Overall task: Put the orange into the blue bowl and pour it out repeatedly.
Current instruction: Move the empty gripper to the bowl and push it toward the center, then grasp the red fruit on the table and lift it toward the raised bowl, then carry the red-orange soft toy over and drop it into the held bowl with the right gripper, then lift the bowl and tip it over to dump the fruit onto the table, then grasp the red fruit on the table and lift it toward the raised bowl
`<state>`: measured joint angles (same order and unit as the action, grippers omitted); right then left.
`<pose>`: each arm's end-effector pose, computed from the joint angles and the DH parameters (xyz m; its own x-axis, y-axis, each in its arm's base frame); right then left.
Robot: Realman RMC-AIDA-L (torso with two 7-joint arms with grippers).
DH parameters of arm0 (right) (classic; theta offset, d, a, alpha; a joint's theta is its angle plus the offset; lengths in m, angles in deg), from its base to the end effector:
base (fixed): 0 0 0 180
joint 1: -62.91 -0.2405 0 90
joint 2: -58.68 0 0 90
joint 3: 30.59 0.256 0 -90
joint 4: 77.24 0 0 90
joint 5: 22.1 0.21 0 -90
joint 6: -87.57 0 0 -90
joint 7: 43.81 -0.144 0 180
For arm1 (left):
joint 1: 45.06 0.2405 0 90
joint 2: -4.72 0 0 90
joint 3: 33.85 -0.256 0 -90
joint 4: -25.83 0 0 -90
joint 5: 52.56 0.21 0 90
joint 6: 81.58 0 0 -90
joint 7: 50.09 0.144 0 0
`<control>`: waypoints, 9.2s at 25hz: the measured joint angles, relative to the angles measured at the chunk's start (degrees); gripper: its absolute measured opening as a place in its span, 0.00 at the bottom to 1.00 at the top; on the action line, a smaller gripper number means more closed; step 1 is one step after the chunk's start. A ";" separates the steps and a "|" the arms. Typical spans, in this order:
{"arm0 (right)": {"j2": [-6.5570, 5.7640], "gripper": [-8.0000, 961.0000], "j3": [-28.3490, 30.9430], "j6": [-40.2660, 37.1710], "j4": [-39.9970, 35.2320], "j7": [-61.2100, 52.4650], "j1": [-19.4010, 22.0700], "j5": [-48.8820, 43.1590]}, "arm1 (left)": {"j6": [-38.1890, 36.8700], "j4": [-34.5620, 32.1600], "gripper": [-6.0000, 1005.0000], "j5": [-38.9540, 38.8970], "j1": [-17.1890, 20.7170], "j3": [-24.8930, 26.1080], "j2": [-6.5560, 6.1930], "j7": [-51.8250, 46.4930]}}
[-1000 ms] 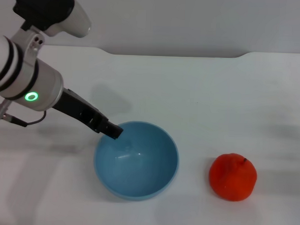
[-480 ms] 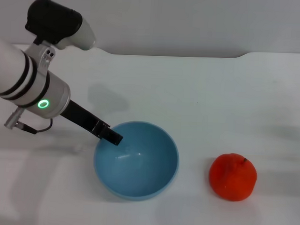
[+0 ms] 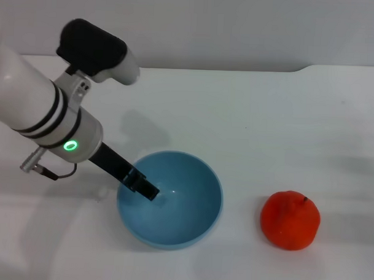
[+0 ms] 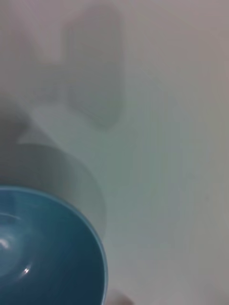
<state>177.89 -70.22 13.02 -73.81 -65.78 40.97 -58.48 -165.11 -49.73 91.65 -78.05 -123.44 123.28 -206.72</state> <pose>0.3766 0.2865 0.0105 0.5606 0.0286 -0.8276 -0.8281 0.0278 -0.5600 -0.1761 0.3417 -0.0349 0.6846 0.7048 -0.1859 0.6025 -0.6908 -0.3998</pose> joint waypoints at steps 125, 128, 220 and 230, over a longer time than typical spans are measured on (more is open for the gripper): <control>-0.68 0.06 -19.77 -29.09 -87.86 -116.05 -17.48 -92.98 | 1.22 5.18 0.00 -1.80 -6.43 0.81 0.05 -2.96; -0.57 0.07 -23.92 -27.35 -87.52 -115.85 -19.01 -88.38 | 2.00 5.39 0.00 -1.91 -6.83 0.25 0.12 -3.13; -0.40 0.52 -11.85 -22.48 -70.27 -108.94 -7.59 -95.49 | 30.44 -10.11 0.00 -18.34 13.20 -0.33 -0.56 20.71; -0.38 0.52 -30.04 -10.97 -69.39 -98.36 -7.87 -93.46 | 3.53 -8.05 0.00 -7.40 4.69 20.65 -0.81 3.78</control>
<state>177.51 -100.26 2.04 -143.20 -164.14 33.10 -151.94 -161.58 -57.78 84.25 -73.37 -102.79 122.46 -202.95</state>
